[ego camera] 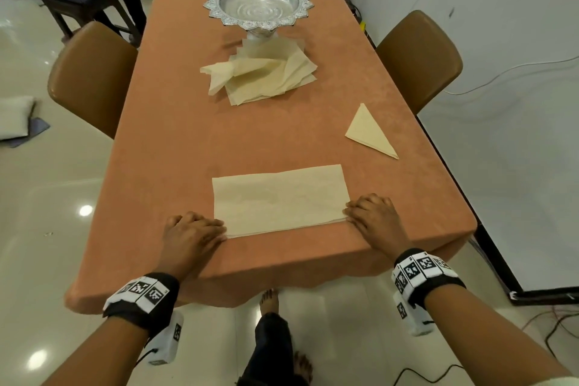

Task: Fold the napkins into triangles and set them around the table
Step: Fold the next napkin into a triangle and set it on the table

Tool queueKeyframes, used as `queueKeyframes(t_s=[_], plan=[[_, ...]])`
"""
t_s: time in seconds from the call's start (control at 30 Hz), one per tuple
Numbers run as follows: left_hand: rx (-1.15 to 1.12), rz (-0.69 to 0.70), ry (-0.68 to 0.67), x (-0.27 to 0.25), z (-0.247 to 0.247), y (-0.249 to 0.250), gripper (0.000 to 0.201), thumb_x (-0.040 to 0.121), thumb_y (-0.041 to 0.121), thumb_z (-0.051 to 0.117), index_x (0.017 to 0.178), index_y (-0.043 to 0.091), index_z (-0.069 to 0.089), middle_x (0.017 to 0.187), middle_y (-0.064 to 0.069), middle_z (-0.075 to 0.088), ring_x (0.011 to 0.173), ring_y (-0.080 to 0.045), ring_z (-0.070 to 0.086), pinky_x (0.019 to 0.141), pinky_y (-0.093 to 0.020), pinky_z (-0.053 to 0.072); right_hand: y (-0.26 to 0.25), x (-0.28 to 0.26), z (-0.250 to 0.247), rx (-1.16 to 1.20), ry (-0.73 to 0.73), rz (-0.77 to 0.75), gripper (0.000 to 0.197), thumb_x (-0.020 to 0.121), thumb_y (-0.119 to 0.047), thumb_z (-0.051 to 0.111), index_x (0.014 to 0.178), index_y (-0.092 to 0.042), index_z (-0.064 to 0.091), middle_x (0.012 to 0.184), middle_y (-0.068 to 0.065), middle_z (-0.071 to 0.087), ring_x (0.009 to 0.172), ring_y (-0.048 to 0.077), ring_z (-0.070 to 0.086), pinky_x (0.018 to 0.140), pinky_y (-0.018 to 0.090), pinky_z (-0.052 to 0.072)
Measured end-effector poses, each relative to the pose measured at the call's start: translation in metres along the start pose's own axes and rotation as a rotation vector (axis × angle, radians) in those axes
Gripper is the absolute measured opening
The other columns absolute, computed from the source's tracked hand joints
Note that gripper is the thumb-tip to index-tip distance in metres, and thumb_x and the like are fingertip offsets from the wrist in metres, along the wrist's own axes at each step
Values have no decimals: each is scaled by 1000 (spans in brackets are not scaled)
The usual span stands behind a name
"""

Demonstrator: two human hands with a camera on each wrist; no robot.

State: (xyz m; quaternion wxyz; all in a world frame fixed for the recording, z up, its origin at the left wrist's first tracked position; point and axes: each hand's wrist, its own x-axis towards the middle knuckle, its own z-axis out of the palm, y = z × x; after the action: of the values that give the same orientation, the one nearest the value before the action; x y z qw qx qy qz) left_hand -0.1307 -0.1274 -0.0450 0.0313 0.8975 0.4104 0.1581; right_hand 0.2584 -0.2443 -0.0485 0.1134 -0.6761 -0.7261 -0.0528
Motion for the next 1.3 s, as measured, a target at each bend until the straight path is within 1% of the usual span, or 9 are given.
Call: queueKeyframes(t_s=[0.13,0.27,0.43,0.73,0.87,1.07,1.13,1.2,1.3], plan=[[74,80,70,3,7,-3,36,85,45,44,79,28,76,89,12,73,84,-11,46,70,-35,27,-2,1,5,-136,65,-84,13,75,-20,62,85,-24,70,86,-6,69,83,20,58,76,34,29],[179,152,88,7,6,1,35,87,37,42,76,21,72,83,5,72,77,-22,61,73,-38,30,-5,4,-1,-250,75,-169,22,79,-14,46,81,-22,66,79,-2,64,77,23,60,82,37,31],[172,73,78,-6,0,12,40,91,41,37,78,22,69,84,5,72,81,-19,57,79,-40,31,-2,-4,-11,-278,65,-228,20,77,-10,49,83,-20,66,78,-1,64,79,23,59,86,39,31],[129,109,95,-54,1,42,54,100,45,28,79,25,74,91,8,74,84,-18,65,80,-39,36,0,-62,-15,-219,120,-266,22,82,-15,48,88,-22,68,84,-5,66,92,19,49,94,41,31],[91,38,76,-52,-7,48,43,88,54,44,79,25,74,92,8,74,84,-18,65,82,-40,35,-7,-59,-18,-137,135,-193,27,90,-41,49,86,-23,69,87,-7,67,91,19,57,95,42,33],[-91,-210,34,-12,-8,76,46,91,46,37,123,22,60,134,1,57,112,-22,55,92,-40,37,-58,-16,-22,93,87,58,34,92,-35,38,106,-18,65,104,-1,67,100,22,61,95,38,32],[-110,-236,-147,3,5,89,60,92,53,28,142,23,41,152,-1,36,133,-22,41,104,-47,33,-77,5,-13,134,-125,155,55,91,-44,24,128,-16,55,130,4,57,124,24,51,107,41,29],[-84,-271,-314,10,23,97,73,89,63,10,152,28,13,161,2,7,146,-17,13,115,-50,15,-88,15,-1,146,-320,246,77,85,-57,4,148,-18,28,155,2,26,144,20,21,116,44,13],[-55,-422,-381,6,38,89,80,83,72,-2,152,31,-4,159,4,-11,147,-17,-10,115,-51,-8,-90,13,15,108,-413,339,87,77,-67,-13,152,-24,-1,159,-5,-7,146,14,-7,116,44,-6]])
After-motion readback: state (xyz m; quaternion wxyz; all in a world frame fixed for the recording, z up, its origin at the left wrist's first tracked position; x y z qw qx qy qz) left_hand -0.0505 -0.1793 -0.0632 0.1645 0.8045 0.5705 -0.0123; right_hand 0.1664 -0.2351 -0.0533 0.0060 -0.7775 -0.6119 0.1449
